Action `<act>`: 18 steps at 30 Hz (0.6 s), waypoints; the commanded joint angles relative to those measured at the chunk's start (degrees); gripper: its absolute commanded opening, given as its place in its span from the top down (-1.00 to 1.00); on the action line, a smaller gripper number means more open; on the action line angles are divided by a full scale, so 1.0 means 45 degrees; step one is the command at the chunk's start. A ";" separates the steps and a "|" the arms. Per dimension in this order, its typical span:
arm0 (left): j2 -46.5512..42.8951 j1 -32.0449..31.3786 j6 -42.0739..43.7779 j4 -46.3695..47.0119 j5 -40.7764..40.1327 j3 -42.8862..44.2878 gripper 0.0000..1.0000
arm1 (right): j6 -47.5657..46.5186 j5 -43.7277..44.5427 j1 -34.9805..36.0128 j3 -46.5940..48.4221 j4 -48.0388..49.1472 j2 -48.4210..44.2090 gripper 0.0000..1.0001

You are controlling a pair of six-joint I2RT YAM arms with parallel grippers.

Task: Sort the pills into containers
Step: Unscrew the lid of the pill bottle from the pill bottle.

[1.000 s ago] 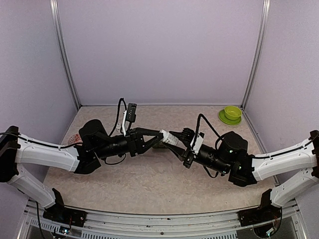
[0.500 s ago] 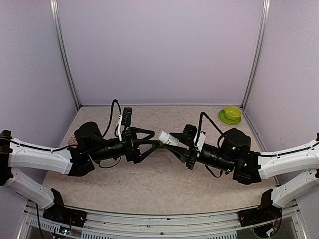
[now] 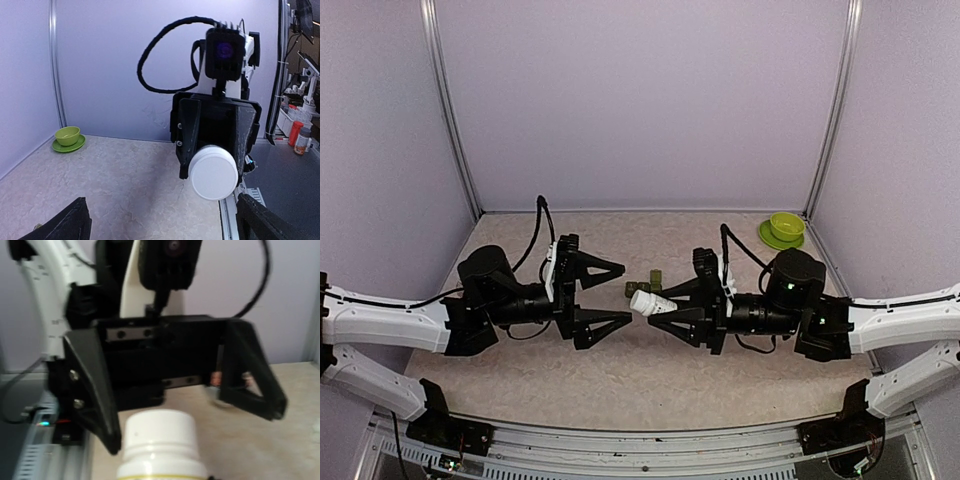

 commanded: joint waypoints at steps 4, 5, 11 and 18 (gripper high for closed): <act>-0.0162 -0.0382 0.1827 -0.1491 0.2038 0.1252 -0.79 | 0.2526 -0.4124 -0.1306 0.0529 -0.0025 -0.0108 0.53; -0.0259 -0.0451 0.1950 -0.1719 0.2042 0.1327 -0.72 | 0.2809 -0.4520 -0.1495 0.0545 0.0085 -0.0026 0.53; -0.0430 -0.0939 0.2609 -0.2889 0.1885 0.1837 -0.33 | 0.3836 -0.6179 -0.1943 0.0775 0.0710 0.0607 0.53; -0.0373 -0.1175 0.2983 -0.3363 0.1049 0.2202 -0.19 | 0.4243 -0.7030 -0.1944 0.1413 0.0465 0.1400 0.53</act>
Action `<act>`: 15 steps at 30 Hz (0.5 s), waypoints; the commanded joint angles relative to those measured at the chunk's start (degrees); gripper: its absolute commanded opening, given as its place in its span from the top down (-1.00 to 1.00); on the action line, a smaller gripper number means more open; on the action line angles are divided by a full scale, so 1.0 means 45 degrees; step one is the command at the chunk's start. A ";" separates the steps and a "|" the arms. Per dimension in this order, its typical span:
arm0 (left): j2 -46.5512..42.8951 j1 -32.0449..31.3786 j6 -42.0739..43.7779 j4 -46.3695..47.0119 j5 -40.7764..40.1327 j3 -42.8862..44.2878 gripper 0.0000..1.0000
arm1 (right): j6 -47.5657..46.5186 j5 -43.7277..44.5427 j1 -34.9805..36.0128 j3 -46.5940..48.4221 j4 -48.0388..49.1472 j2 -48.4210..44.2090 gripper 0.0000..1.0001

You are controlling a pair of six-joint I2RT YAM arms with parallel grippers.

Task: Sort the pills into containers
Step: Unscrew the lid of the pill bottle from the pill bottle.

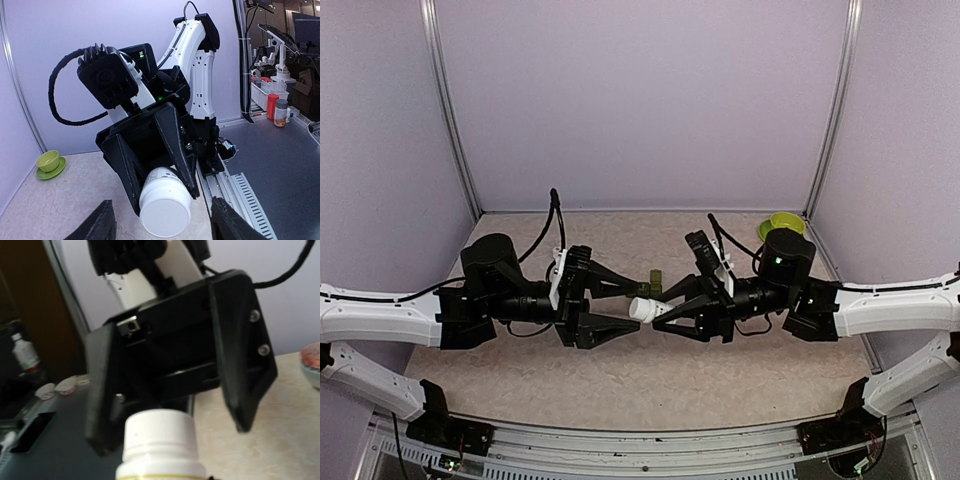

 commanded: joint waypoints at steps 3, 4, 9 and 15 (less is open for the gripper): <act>-0.0102 -0.0092 0.0414 -0.0502 -0.0428 0.0465 -0.02 | 0.0542 -0.0897 -0.0074 0.0559 0.0239 0.0377 0.53; -0.0102 -0.0092 0.0395 -0.0510 -0.0428 0.0470 0.04 | 0.0519 -0.0862 -0.0079 0.0549 0.0219 0.0360 0.53; -0.0084 -0.0129 0.0269 -0.0298 -0.0553 0.0360 0.37 | 0.0255 -0.0444 -0.0097 0.0549 -0.0065 0.0280 0.53; 0.0133 -0.0204 -0.0900 0.0160 -0.1040 0.0407 0.51 | -0.1194 0.1019 -0.0098 0.0506 -0.1004 -0.0190 0.54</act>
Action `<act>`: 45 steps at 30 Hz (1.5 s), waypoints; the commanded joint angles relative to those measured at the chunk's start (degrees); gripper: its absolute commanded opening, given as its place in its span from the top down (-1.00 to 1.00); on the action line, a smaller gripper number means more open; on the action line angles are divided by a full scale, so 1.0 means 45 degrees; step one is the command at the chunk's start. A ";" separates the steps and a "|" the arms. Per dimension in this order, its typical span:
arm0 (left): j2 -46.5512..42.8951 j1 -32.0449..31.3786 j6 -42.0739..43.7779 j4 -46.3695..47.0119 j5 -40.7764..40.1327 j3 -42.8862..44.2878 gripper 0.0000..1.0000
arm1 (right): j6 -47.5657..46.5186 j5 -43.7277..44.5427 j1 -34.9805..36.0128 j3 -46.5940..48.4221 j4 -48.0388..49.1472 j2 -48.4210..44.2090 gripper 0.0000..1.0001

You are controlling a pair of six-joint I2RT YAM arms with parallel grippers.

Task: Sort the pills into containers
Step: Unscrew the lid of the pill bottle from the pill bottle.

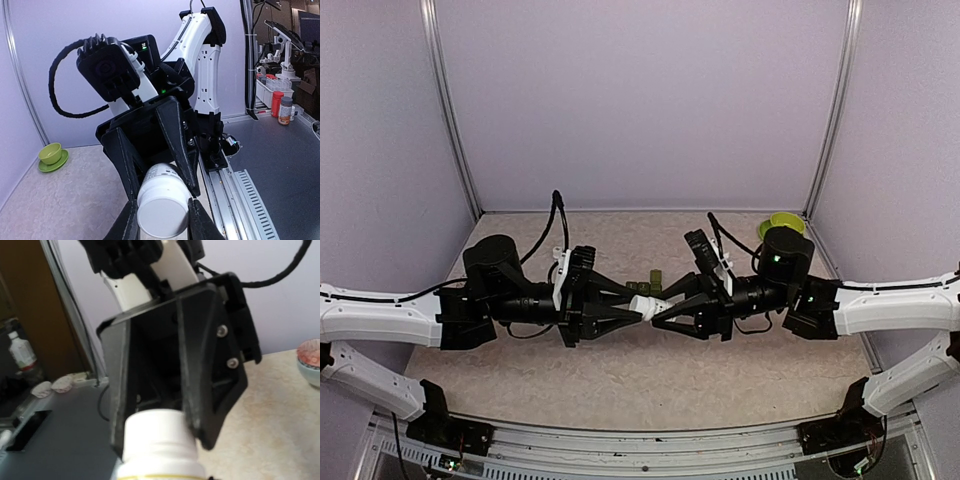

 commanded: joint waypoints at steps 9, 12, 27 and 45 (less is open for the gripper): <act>0.1525 -0.0577 -0.4622 0.0655 -0.2083 0.1202 0.55 | -0.4002 0.4371 0.0291 0.0098 -0.1611 -0.0891 0.55; 0.1726 -0.0595 -0.5910 0.1530 -0.1899 0.0963 0.44 | -0.5526 0.6044 0.0967 0.0089 -0.2049 -0.0872 0.55; 0.0657 -0.0384 -0.5324 0.2601 -0.1884 0.0312 -0.88 | -0.4950 0.7100 0.1612 -0.0756 -0.0484 -0.1442 0.58; 0.1521 0.0479 -0.5911 0.5193 0.1663 -0.0193 -0.98 | -0.1574 0.5375 0.1611 -0.0897 0.2770 -0.0053 0.61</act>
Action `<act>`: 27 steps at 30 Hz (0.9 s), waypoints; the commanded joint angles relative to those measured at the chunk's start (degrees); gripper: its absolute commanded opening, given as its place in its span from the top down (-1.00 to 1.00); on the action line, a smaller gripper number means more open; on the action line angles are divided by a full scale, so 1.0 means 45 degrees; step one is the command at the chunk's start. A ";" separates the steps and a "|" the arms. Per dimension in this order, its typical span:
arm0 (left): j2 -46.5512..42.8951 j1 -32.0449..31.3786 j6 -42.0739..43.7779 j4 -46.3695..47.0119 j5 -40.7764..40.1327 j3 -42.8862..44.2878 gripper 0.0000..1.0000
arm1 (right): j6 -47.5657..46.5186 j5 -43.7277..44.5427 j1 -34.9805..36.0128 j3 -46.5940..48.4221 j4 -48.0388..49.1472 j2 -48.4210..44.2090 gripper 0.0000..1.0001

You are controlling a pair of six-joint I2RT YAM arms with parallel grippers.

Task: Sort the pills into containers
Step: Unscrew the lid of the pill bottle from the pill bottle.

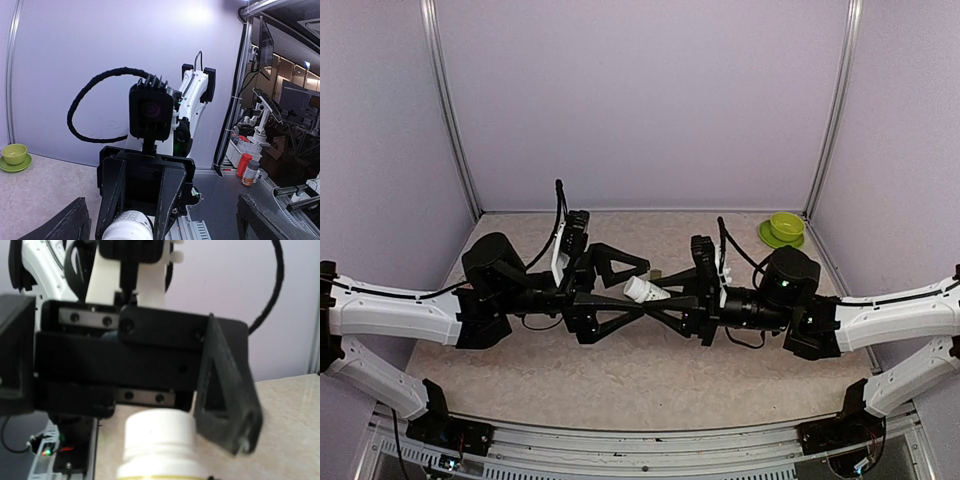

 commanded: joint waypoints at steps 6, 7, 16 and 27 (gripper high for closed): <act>0.0040 0.0089 -0.0132 0.1111 0.0884 -0.0498 -0.97 | 0.1384 0.1238 0.0047 -0.0379 0.1453 0.0284 0.61; 0.0007 0.0093 -0.0129 0.1082 0.0879 -0.0528 -0.97 | 0.1418 0.1554 0.0057 -0.0486 0.1504 0.0175 0.62; -0.0087 0.0090 0.0047 0.0621 0.0824 -0.0582 -0.97 | 0.1224 0.2767 -0.0060 -0.1039 0.1474 -0.0740 0.64; -0.0376 0.0090 0.0304 0.0158 0.0938 -0.0575 -0.97 | 0.0772 0.3222 -0.0343 -0.1009 0.0831 -0.1328 0.64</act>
